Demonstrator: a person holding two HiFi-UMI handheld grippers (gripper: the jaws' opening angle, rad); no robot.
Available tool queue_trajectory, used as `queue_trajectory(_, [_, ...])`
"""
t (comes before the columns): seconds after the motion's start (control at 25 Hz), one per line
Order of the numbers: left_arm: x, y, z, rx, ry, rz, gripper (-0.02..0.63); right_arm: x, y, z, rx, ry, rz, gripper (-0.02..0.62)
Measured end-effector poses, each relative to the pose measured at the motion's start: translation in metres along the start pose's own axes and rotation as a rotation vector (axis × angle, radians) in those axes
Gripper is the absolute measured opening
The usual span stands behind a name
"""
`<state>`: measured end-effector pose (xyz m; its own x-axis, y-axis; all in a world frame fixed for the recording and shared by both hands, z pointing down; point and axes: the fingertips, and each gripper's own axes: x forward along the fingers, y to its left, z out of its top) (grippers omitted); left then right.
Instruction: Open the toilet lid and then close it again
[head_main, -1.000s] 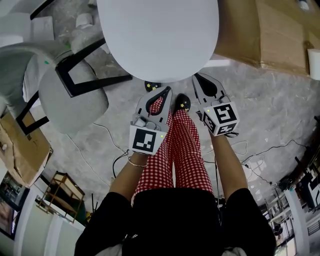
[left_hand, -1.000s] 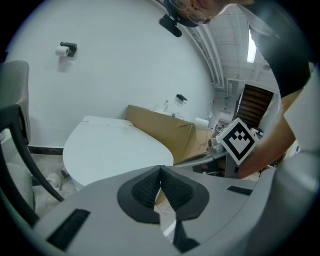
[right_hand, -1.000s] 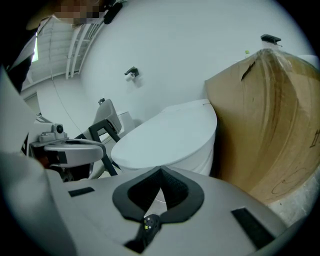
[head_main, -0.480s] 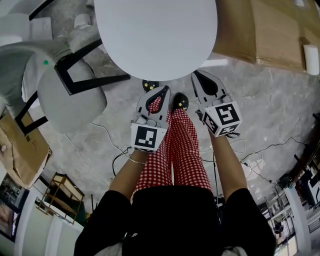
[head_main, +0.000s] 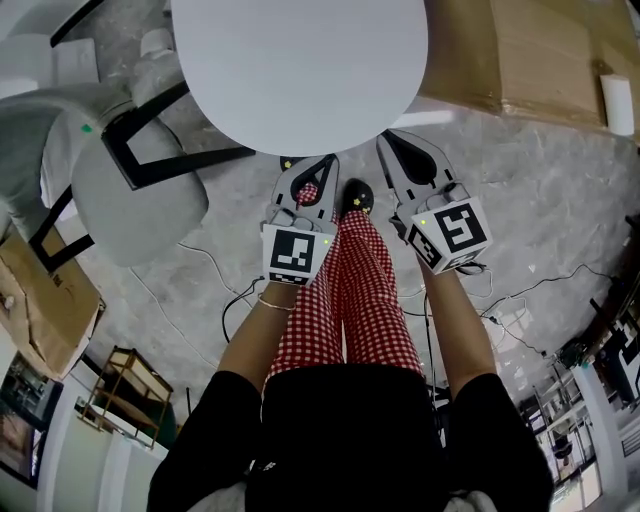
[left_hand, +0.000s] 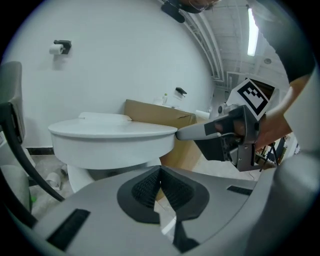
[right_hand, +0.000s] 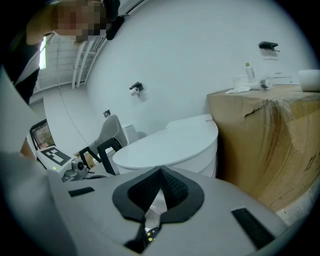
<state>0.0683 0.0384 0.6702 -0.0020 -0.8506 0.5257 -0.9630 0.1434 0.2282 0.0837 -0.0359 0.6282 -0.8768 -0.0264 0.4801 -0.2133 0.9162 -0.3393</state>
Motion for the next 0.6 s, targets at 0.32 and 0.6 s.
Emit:
queue_trajectory(0.32, [0.002, 0.003, 0.013, -0.085, -0.041, 0.017, 0.003, -0.003, 0.002, 0.010, -0.005, -0.010, 0.021, 0.018])
queue_trajectory(0.6, [0.000, 0.005, 0.022, -0.126, -0.075, 0.027, 0.003, -0.004, 0.004, 0.015, -0.009, -0.010, 0.030, 0.018])
